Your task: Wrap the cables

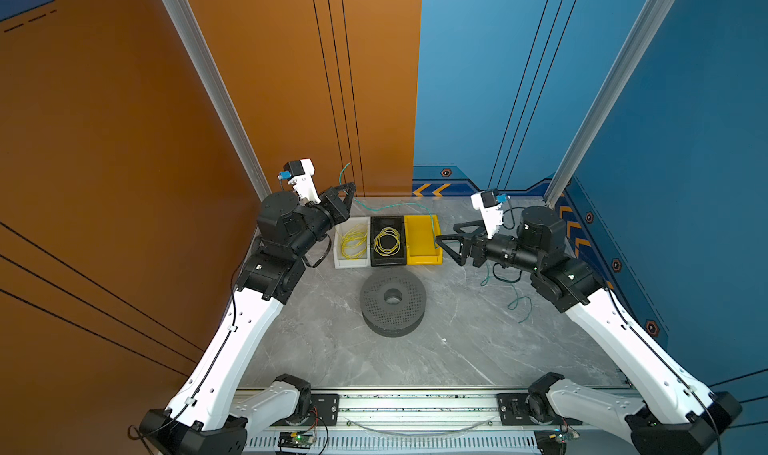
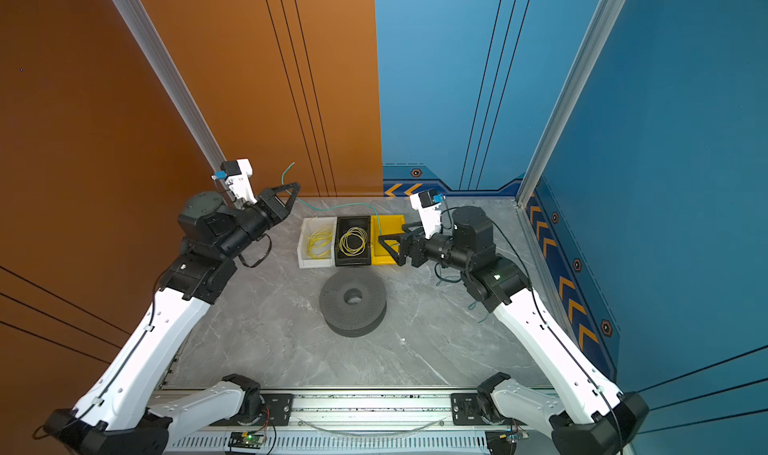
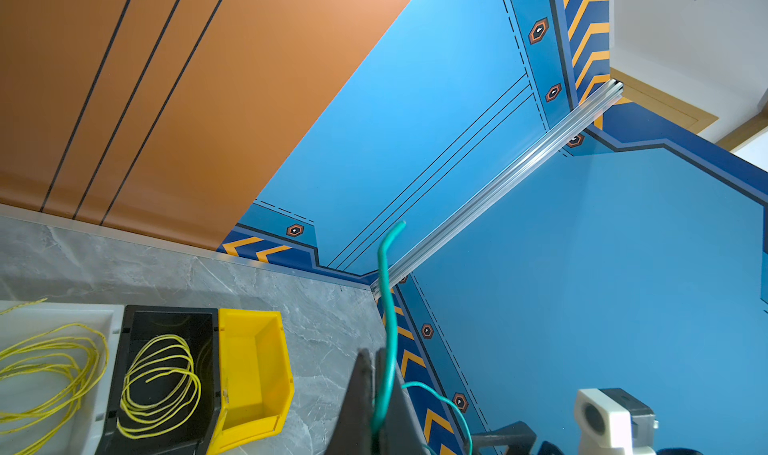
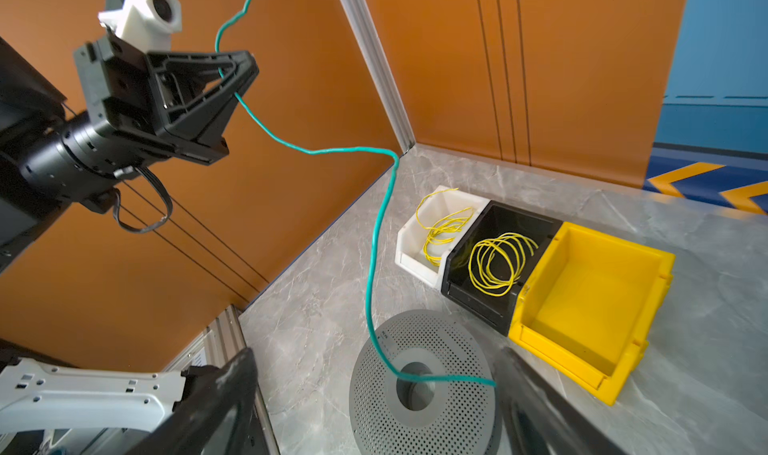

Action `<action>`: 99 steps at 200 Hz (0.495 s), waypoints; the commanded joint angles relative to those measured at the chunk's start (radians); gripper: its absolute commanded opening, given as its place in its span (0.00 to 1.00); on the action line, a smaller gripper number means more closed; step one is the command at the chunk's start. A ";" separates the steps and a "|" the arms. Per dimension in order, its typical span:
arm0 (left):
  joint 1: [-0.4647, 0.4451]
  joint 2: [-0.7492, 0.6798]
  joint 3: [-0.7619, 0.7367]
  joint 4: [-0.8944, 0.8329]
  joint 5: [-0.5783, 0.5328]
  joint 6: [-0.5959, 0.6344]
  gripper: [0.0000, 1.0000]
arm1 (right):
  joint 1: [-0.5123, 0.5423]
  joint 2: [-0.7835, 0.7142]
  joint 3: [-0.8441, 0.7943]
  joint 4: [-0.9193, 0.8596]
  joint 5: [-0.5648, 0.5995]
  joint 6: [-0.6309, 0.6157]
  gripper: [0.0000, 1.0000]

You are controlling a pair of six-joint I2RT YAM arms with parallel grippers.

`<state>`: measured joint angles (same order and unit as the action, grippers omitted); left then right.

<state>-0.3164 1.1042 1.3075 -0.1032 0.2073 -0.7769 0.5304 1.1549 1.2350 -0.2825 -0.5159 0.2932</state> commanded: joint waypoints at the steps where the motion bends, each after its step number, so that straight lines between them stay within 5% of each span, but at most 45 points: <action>1: -0.007 -0.029 -0.008 -0.013 0.041 0.025 0.00 | 0.040 0.043 0.046 0.056 0.002 -0.051 0.90; 27: -0.006 -0.042 -0.012 -0.024 0.052 0.028 0.00 | 0.057 0.090 0.069 0.053 0.030 -0.073 0.85; 52: -0.001 -0.055 -0.017 -0.026 0.055 0.029 0.00 | 0.064 0.128 0.069 0.053 0.033 -0.086 0.71; 99: 0.028 -0.058 -0.023 0.010 0.068 0.009 0.00 | 0.117 0.151 0.063 0.017 0.061 -0.137 0.12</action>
<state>-0.3058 1.0580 1.2953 -0.1230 0.2447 -0.7708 0.6216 1.3037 1.2762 -0.2512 -0.4862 0.1959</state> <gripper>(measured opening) 0.050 0.205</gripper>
